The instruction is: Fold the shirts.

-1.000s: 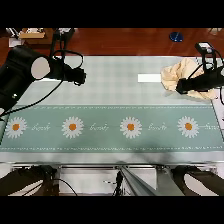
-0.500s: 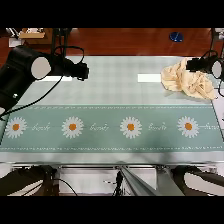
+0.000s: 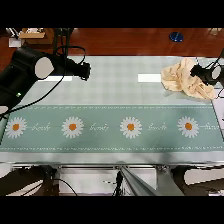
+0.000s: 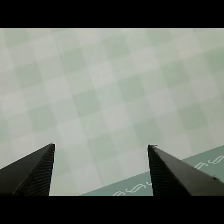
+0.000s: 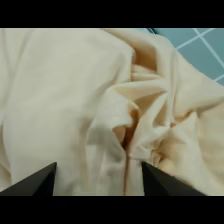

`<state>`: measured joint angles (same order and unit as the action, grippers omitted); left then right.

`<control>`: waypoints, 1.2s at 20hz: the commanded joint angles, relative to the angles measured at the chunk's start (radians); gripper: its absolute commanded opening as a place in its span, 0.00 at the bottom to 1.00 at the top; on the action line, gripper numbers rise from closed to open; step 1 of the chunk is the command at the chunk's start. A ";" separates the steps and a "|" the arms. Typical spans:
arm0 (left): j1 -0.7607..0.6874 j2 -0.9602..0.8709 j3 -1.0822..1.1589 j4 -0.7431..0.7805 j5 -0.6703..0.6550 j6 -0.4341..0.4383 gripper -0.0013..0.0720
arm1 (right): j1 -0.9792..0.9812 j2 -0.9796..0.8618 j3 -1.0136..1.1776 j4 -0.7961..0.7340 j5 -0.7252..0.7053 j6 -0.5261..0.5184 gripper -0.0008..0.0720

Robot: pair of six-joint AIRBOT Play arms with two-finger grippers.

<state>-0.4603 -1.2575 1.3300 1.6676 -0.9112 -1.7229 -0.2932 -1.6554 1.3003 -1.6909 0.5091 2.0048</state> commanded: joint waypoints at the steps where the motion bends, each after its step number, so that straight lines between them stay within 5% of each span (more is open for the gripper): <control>1: 0.000 -0.001 0.000 -0.001 0.003 0.000 0.97 | -0.012 -0.075 0.003 0.050 -0.029 -0.010 0.84; 3: 0.000 -0.001 0.000 -0.001 0.003 0.000 0.97 | -0.013 -0.111 0.003 0.107 -0.038 -0.010 0.83; 4: 0.000 -0.001 0.000 -0.001 0.003 0.000 0.97 | -0.010 -0.123 0.003 0.152 -0.050 -0.010 0.74; 6: 0.000 -0.001 0.000 0.000 0.003 0.000 0.95 | -0.002 -0.122 0.007 0.206 -0.095 -0.034 0.16; 7: 0.001 0.000 0.001 0.000 0.003 0.000 0.95 | 0.003 -0.111 0.024 0.239 -0.095 -0.057 0.05; 15: 0.000 0.075 0.236 0.000 0.002 0.000 0.95 | 0.093 0.328 0.235 0.269 -0.003 -0.533 0.05; 24: -0.063 0.396 0.417 -0.057 -0.099 0.000 0.94 | 0.157 0.872 0.266 0.254 0.077 -0.540 0.05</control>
<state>-0.5072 -0.9596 1.7229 1.6207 -0.9478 -1.7229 -0.1429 -0.9146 1.5608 -1.4166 0.5331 1.4796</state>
